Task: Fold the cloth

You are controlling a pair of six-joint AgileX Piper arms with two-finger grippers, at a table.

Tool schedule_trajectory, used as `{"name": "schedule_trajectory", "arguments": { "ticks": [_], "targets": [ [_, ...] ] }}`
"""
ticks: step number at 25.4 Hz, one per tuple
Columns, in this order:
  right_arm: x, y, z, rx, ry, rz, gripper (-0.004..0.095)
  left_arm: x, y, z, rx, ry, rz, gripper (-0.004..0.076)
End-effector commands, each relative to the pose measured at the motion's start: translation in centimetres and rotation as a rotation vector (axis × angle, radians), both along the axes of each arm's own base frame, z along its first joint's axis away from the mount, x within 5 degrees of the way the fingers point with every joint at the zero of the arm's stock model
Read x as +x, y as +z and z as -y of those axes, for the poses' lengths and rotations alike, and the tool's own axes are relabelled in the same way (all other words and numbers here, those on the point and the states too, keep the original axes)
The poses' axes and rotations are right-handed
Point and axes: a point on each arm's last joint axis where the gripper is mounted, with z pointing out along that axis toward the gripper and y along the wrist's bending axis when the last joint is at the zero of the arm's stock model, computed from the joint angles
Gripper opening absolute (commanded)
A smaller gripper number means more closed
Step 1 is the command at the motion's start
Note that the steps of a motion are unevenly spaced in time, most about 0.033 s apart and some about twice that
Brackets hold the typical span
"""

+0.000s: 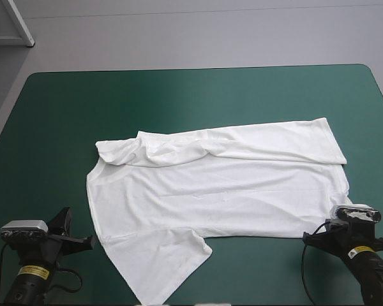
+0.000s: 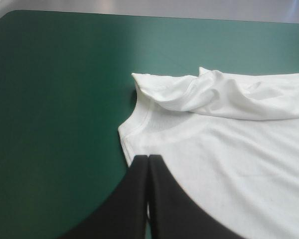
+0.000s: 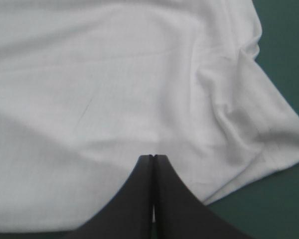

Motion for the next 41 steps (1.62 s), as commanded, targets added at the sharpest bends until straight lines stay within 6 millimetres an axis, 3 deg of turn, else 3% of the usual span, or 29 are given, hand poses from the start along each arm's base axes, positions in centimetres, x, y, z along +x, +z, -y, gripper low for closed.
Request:
{"name": "schedule_trajectory", "arguments": {
  "ticks": [1, 6, 9, 13, 16, 18, 20, 21, 23, 30, 41],
  "targets": [
    [0.8, 1.7, 0.0, 0.005, -0.011, 0.119, -0.0018, 0.2, 1.4, 0.1, -0.015, -0.002, 0.079, -0.001],
    [0.9, 2.2, 0.0, 0.009, -0.01, 0.122, -0.0018, 0.2, 2.2, 0.0, 0.029, -0.011, 0.105, -0.001],
    [1.1, 3.8, -0.1, 0.012, 0.005, 0.1, -0.0018, 0.0, 4.6, 0.0, 0.17, -0.034, 0.174, -0.001],
    [0.8, 9.3, -0.6, 0.022, 0.061, 0.051, -0.0018, -1.3, 8.3, -0.3, 0.211, -0.031, 0.097, -0.0009],
    [0.3, 11.5, -0.7, 0.025, 0.082, 0.025, 0.0003, -2.5, 9.4, -0.4, 0.203, -0.033, -0.023, 0.0013],
    [-0.1, 12.7, -0.8, 0.017, 0.1, 0.009, 0.0175, -2.9, 10.0, 0.1, 0.127, -0.071, -0.058, 0.013],
    [-0.7, 14.1, -0.9, 0.013, 0.116, -0.008, 0.0646, -2.7, 9.7, 1.2, 0.04, -0.174, -0.188, 0.0433],
    [-0.8, 14.2, -0.9, 0.02, 0.112, -0.014, 0.0777, -2.4, 9.4, 1.3, 0.027, -0.186, -0.236, 0.0502],
    [-0.9, 14.5, -0.9, 0.032, 0.103, -0.018, 0.0939, -1.6, 8.8, 1.4, 0.017, -0.185, -0.328, 0.0554],
    [-1.2, 14.2, -0.4, -0.016, 0.068, -0.067, 0.0876, 3.3, 6.4, 1.3, -0.038, -0.075, -0.609, 0.053],
    [-1.4, 14.0, 0.1, -0.046, 0.017, -0.109, 0.0873, 9.8, 1.2, 1.7, -0.04, -0.037, -0.895, 0.053]
  ]
}}
